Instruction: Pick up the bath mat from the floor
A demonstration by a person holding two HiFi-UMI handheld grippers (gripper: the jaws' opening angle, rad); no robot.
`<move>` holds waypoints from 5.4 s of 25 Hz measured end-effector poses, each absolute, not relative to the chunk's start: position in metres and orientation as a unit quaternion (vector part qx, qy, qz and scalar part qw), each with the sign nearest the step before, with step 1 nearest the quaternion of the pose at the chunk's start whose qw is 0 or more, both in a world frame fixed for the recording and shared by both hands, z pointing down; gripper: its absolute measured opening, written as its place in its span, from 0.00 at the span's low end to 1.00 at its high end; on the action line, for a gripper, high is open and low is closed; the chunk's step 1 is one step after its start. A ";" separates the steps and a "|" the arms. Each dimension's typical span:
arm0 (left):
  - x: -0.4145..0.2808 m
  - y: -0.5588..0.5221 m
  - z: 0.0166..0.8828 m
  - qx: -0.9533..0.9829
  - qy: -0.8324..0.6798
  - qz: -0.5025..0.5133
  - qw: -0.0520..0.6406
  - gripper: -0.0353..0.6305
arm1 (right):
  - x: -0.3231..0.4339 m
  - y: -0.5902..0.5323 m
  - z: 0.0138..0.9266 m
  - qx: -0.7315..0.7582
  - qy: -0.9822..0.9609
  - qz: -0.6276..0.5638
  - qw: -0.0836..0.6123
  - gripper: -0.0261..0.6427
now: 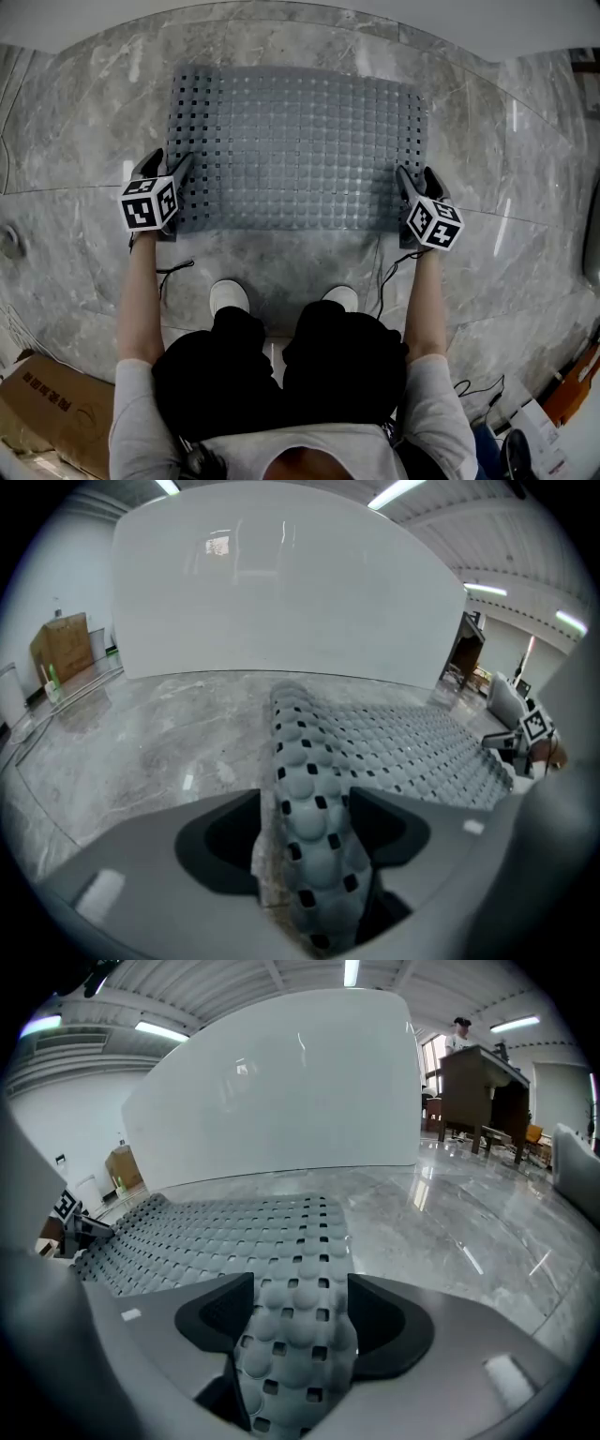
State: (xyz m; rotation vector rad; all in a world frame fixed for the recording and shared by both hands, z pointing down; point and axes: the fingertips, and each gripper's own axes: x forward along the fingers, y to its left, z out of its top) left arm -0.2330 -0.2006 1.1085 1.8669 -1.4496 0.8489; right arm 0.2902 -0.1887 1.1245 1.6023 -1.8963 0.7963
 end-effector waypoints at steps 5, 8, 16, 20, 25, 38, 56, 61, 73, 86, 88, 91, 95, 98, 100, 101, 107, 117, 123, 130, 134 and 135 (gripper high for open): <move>-0.232 -0.201 1.109 0.704 -0.549 0.320 0.318 0.50 | 0.298 -0.188 1.141 0.590 -0.691 0.309 0.281 0.56; -0.231 -0.202 1.114 0.703 -0.548 0.314 0.328 0.50 | 0.300 -0.190 1.144 0.597 -0.688 0.311 0.271 0.55; -0.225 -0.198 1.120 0.699 -0.548 0.292 0.355 0.43 | 0.288 -0.190 1.141 0.592 -0.689 0.319 0.271 0.45; -0.223 -0.196 1.123 0.692 -0.554 0.312 0.341 0.41 | 0.279 -0.190 1.143 0.586 -0.691 0.315 0.282 0.33; -0.217 -0.198 1.118 0.684 -0.554 0.323 0.348 0.33 | 0.271 -0.190 1.135 0.583 -0.694 0.328 0.265 0.25; -0.198 -0.197 1.086 0.706 -0.559 0.311 0.304 0.13 | 0.257 -0.188 1.107 0.607 -0.688 0.317 0.239 0.11; -0.199 -0.221 0.897 0.733 -0.561 0.280 0.265 0.12 | 0.232 -0.198 0.924 0.613 -0.699 0.309 0.197 0.10; -0.194 -0.218 0.812 0.733 -0.562 0.279 0.264 0.12 | 0.226 -0.201 0.836 0.612 -0.703 0.302 0.198 0.10; -0.193 -0.206 0.599 0.731 -0.571 0.262 0.267 0.12 | 0.219 -0.198 0.616 0.603 -0.716 0.295 0.191 0.09; -0.186 -0.199 0.394 0.746 -0.575 0.249 0.228 0.12 | 0.214 -0.190 0.404 0.606 -0.734 0.265 0.154 0.10; -0.183 -0.198 0.371 0.748 -0.576 0.246 0.221 0.12 | 0.216 -0.188 0.380 0.606 -0.736 0.260 0.150 0.09; -0.184 -0.194 0.341 0.752 -0.575 0.238 0.216 0.12 | 0.216 -0.184 0.348 0.608 -0.739 0.252 0.145 0.09; -0.185 -0.191 0.305 0.760 -0.575 0.224 0.205 0.12 | 0.213 -0.181 0.309 0.611 -0.743 0.236 0.137 0.09; -0.183 -0.190 0.278 0.767 -0.575 0.209 0.192 0.12 | 0.212 -0.180 0.281 0.615 -0.746 0.220 0.130 0.09; -0.182 -0.189 0.262 0.771 -0.576 0.200 0.185 0.12 | 0.212 -0.178 0.263 0.618 -0.747 0.212 0.123 0.09; -0.182 -0.188 0.254 0.772 -0.577 0.195 0.183 0.12 | 0.212 -0.177 0.255 0.619 -0.748 0.208 0.119 0.09; -0.188 -0.184 0.211 0.774 -0.587 0.169 0.166 0.12 | 0.209 -0.174 0.209 0.628 -0.750 0.182 0.103 0.09; -0.191 -0.176 0.154 0.777 -0.600 0.134 0.134 0.12 | 0.205 -0.173 0.147 0.627 -0.762 0.139 0.083 0.09; -0.191 -0.165 0.132 0.776 -0.608 0.119 0.117 0.12 | 0.203 -0.166 0.121 0.623 -0.770 0.113 0.076 0.09; -0.194 -0.157 0.099 0.776 -0.616 0.099 0.088 0.12 | 0.201 -0.159 0.092 0.620 -0.777 0.089 0.062 0.09; -0.188 -0.150 0.080 0.779 -0.617 0.090 0.066 0.12 | 0.205 -0.154 0.076 0.620 -0.780 0.071 0.055 0.09; -0.187 -0.147 0.076 0.779 -0.618 0.088 0.061 0.12 | 0.206 -0.152 0.073 0.620 -0.780 0.068 0.052 0.09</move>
